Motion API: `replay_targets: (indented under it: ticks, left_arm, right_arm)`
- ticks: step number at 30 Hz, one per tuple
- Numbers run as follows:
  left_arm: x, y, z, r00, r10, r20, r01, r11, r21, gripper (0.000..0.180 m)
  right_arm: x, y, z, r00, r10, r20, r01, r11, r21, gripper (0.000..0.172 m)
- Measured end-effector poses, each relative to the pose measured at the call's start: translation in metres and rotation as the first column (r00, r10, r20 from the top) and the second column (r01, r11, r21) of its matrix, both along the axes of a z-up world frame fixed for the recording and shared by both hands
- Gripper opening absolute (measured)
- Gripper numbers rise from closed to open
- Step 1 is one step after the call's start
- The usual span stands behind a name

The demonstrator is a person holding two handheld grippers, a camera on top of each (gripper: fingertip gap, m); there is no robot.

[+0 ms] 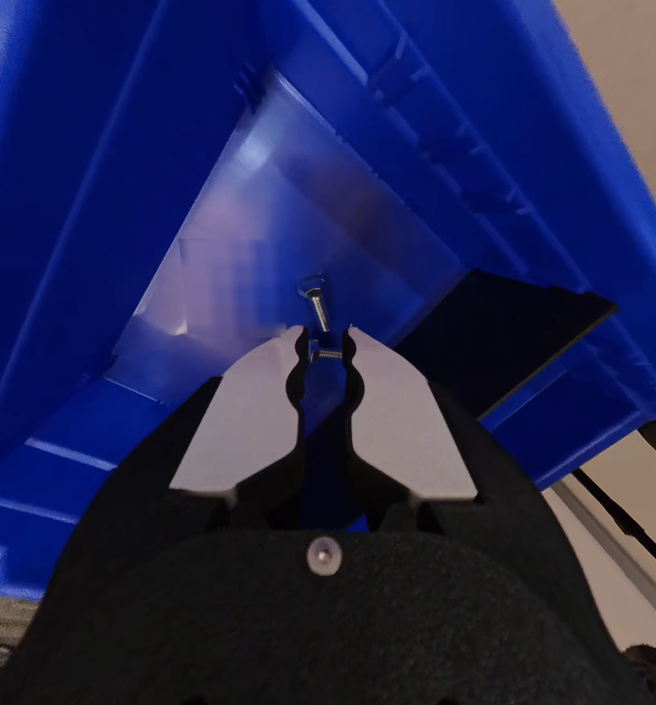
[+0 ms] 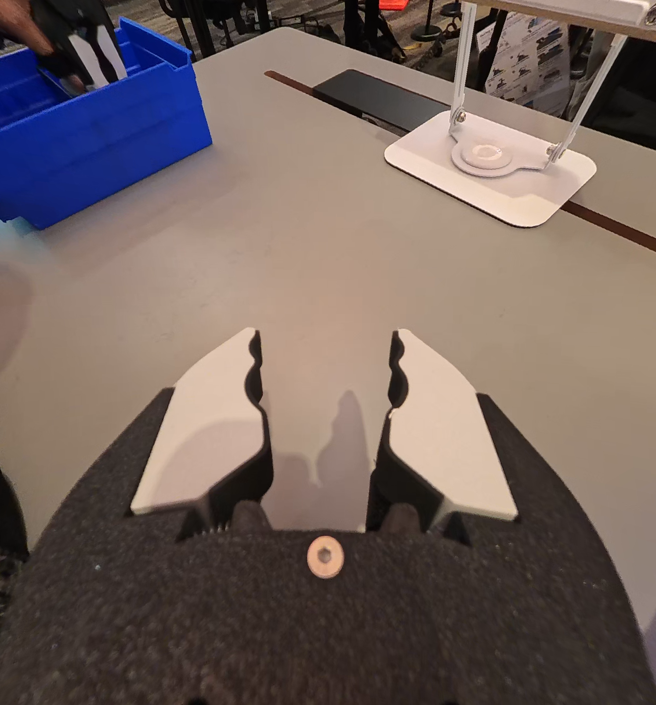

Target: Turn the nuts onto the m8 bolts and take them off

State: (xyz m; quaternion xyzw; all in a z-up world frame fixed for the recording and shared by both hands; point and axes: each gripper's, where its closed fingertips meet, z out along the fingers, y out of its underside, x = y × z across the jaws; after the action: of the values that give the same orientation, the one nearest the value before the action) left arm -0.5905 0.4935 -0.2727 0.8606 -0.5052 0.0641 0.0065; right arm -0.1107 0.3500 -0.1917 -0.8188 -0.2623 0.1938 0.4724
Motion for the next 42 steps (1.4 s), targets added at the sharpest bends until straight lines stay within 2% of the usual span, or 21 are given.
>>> replay_targets:
  ticks: [1, 17, 34, 42]
  left_arm:
    - [-0.001, 0.000, -0.003, 1.000, -0.003, -0.014, 0.003, 1.000, -0.007, 0.016]
    - [-0.003, -0.003, -0.025, 0.994, -0.019, -0.108, 0.009, 0.996, -0.091, 0.015]
    - [-0.005, -0.002, -0.029, 0.991, -0.002, -0.136, -0.019, 0.988, -0.155, 0.009]
    - [-0.008, 0.004, -0.019, 0.994, 0.024, -0.108, -0.033, 0.996, -0.085, 0.008]
  right_arm:
    - [0.000, 0.000, 0.001, 1.000, -0.001, 0.000, 0.001, 1.000, 0.002, 0.064]
    - [0.004, -0.004, 0.011, 1.000, -0.012, 0.006, 0.011, 0.999, 0.036, 0.065]
    - [0.001, -0.007, 0.015, 1.000, -0.004, 0.020, 0.003, 0.999, 0.046, 0.065]
    - [0.002, -0.014, 0.020, 1.000, -0.003, 0.004, 0.003, 0.998, 0.063, 0.064]
